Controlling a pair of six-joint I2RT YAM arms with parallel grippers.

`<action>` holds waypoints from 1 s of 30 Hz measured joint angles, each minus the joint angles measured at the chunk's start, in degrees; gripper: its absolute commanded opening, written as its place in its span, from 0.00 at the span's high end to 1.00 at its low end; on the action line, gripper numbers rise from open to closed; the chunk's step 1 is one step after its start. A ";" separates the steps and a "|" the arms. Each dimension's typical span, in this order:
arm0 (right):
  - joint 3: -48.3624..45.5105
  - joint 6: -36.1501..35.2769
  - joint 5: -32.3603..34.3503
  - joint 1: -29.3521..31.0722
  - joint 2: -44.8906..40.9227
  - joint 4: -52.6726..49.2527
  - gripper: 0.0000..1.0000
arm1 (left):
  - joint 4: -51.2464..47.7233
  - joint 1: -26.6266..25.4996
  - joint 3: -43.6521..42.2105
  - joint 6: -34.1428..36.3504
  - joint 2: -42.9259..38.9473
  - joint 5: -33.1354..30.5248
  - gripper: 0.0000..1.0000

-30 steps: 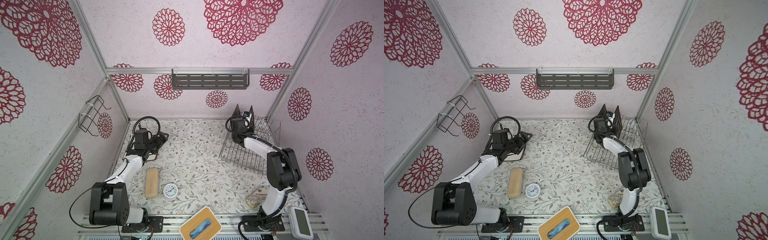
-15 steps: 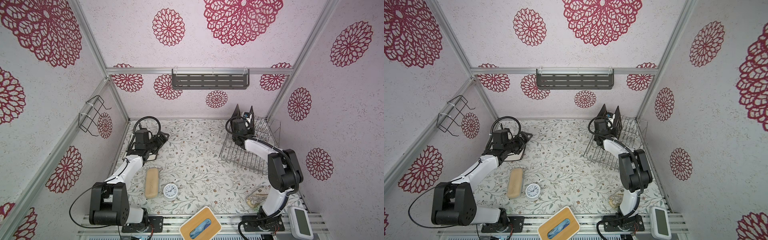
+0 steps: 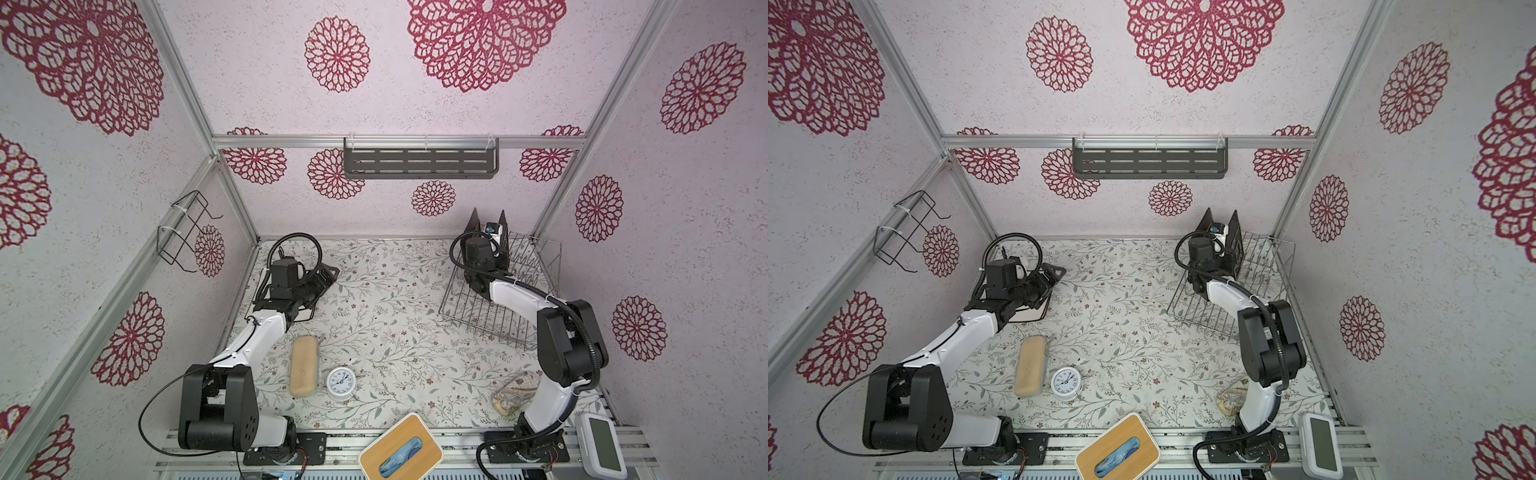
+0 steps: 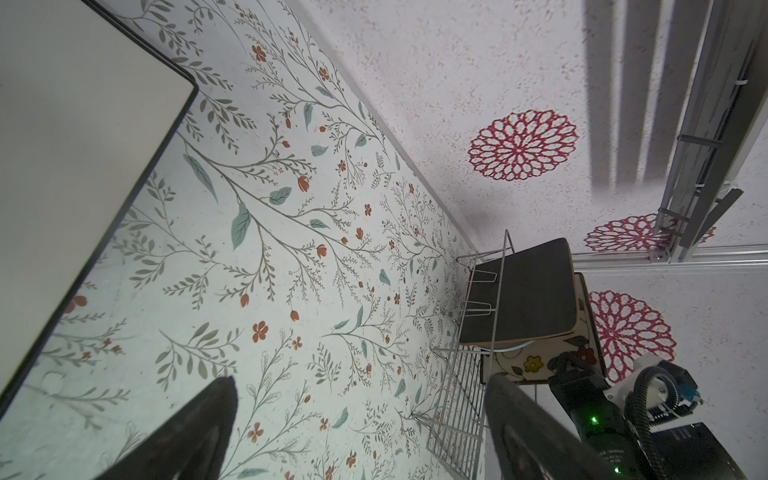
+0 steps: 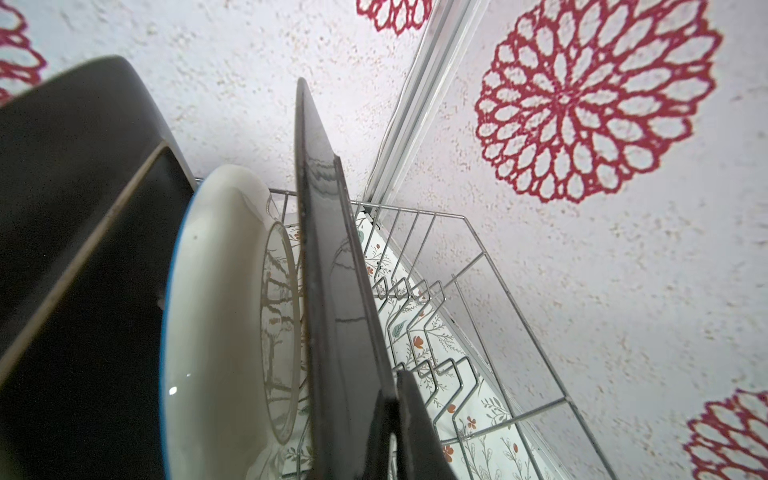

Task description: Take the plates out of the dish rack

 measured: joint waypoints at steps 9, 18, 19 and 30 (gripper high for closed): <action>-0.79 -2.40 1.55 0.68 -3.85 1.62 1.00 | -0.26 -0.44 0.02 0.00 0.00 -0.20 0.03; -0.94 -4.68 2.25 1.75 -5.31 3.06 1.00 | -0.63 -0.61 0.02 0.00 -0.55 -0.37 0.03; -0.94 -5.01 2.40 1.88 -5.49 3.08 1.00 | -0.74 -0.61 0.02 0.00 -0.74 -0.39 0.03; -2.84 -7.69 3.67 4.33 -12.31 5.75 1.00 | -1.03 -1.14 0.31 -0.57 -1.51 -0.61 0.03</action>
